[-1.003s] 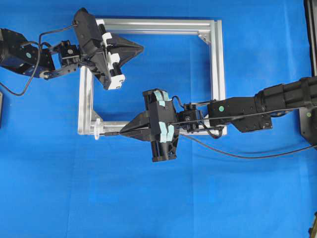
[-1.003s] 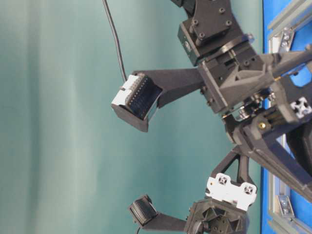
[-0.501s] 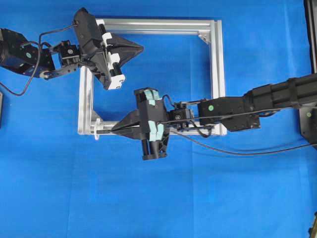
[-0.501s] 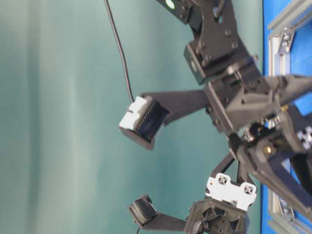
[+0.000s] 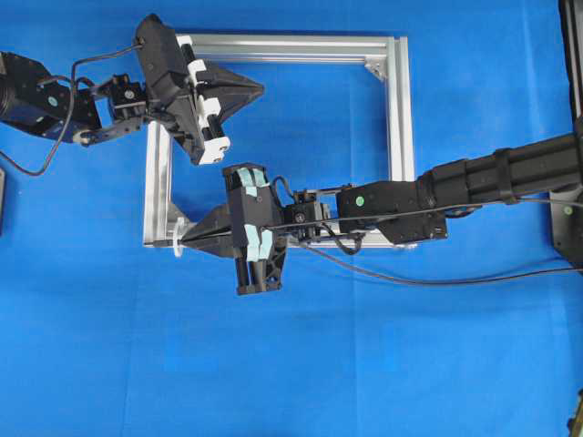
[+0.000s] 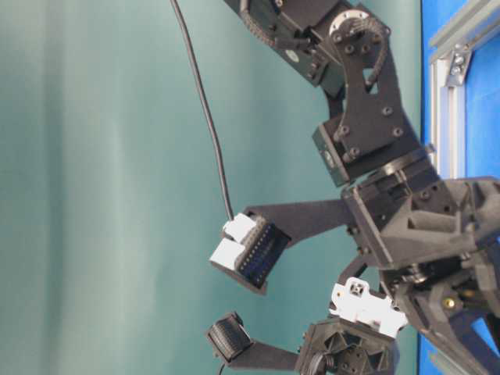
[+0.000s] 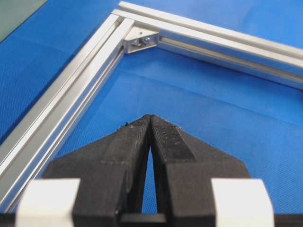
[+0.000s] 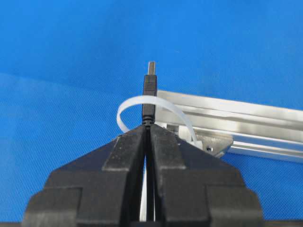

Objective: Insert the wire through the string loop located on the left side.
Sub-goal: 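Move the left gripper toward the plug protruding from the loop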

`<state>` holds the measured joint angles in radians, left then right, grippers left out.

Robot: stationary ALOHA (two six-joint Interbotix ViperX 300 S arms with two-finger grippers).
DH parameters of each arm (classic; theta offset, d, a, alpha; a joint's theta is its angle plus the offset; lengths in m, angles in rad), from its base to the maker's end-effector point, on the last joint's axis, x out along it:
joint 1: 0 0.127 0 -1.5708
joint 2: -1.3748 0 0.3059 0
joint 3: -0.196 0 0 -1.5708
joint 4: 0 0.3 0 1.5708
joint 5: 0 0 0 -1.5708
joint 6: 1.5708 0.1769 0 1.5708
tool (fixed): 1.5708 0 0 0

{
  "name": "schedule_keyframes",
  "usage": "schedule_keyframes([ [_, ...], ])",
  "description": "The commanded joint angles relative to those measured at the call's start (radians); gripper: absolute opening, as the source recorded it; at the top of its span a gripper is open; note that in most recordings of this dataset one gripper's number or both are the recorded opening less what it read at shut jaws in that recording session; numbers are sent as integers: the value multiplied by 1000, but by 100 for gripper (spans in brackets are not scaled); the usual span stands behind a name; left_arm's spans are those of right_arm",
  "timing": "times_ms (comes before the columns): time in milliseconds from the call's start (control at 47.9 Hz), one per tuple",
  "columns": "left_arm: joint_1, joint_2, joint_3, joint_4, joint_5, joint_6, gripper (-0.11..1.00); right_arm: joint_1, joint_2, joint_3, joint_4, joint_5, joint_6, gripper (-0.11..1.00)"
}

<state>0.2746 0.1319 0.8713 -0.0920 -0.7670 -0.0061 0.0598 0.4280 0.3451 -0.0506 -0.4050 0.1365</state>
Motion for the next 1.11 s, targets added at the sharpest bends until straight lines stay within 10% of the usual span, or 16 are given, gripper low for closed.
schedule_keyframes([
  [0,0,-31,-11,2,-5,0,0,-3,-20,-23,0,-2,0,2],
  [543,-8,-37,3,2,-5,0,0,-3,-20,-20,-2,-2,0,2],
  [1086,35,-238,293,2,-12,3,0,-3,-20,-20,-2,0,0,2],
])
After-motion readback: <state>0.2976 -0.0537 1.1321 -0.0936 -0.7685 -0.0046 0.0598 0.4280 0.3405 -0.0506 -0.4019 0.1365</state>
